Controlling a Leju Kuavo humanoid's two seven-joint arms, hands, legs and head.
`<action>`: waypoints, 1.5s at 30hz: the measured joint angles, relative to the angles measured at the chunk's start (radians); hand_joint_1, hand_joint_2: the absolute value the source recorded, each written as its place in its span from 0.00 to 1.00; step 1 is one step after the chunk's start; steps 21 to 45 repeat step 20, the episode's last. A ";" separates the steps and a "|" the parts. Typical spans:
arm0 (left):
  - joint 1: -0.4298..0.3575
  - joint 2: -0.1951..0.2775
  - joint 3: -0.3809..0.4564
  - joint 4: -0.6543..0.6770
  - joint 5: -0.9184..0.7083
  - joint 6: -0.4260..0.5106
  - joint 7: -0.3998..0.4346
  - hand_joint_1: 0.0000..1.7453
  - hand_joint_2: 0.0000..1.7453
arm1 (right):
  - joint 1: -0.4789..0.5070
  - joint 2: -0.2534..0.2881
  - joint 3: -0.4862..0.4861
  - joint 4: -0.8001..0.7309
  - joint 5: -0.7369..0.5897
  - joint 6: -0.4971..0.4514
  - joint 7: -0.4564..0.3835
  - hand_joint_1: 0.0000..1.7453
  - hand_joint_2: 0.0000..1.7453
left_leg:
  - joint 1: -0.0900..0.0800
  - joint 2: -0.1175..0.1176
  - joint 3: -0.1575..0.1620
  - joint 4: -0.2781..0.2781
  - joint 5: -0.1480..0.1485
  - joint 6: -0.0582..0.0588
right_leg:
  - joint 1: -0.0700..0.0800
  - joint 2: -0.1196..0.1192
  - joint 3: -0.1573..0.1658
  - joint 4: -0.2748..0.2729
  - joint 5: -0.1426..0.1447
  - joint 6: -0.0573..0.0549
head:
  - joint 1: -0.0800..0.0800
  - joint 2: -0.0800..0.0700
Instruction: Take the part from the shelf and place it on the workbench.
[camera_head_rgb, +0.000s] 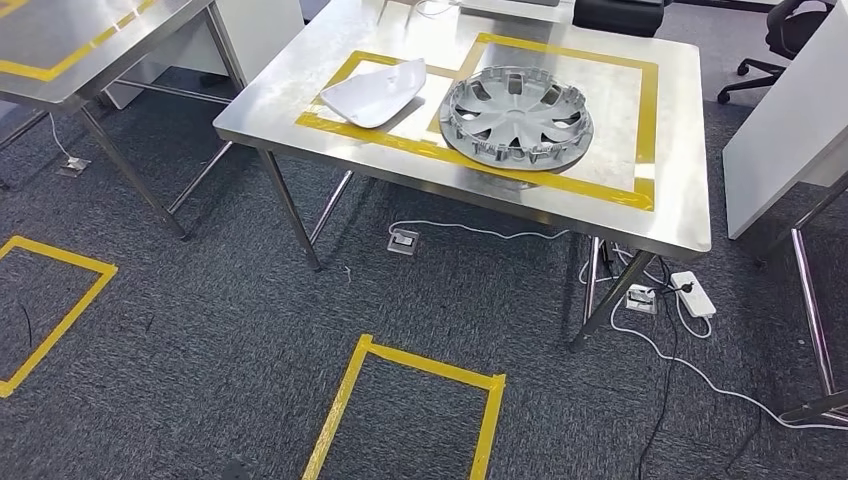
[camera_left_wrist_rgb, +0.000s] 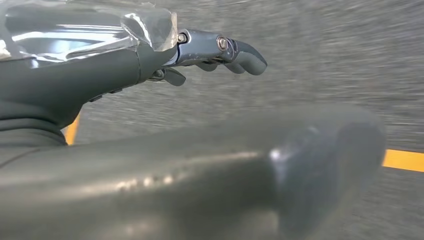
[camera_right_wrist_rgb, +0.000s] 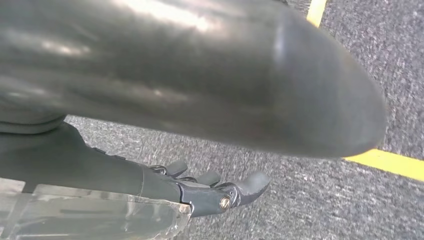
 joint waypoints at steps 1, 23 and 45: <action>-0.001 -0.001 0.000 0.011 -0.006 0.002 0.003 0.00 0.00 | -0.005 0.002 0.000 0.000 0.001 -0.001 0.002 0.00 0.00 | 0.000 -0.003 0.046 -0.065 -0.005 0.000 | 0.001 0.000 -0.007 0.004 0.004 0.005 | 0.000 0.000; -0.043 0.005 -0.012 0.063 -0.047 -0.021 0.081 0.00 0.00 | -0.029 0.026 -0.003 -0.014 -0.016 0.021 0.008 0.00 0.00 | -0.045 0.004 -0.082 -0.149 0.145 0.069 | 0.042 -0.004 0.160 -0.048 -0.114 -0.014 | 0.003 0.000; -0.043 0.005 -0.012 0.063 -0.047 -0.021 0.081 0.00 0.00 | -0.029 0.026 -0.003 -0.014 -0.016 0.021 0.008 0.00 0.00 | -0.045 0.004 -0.082 -0.149 0.145 0.069 | 0.042 -0.004 0.160 -0.048 -0.114 -0.014 | 0.003 0.000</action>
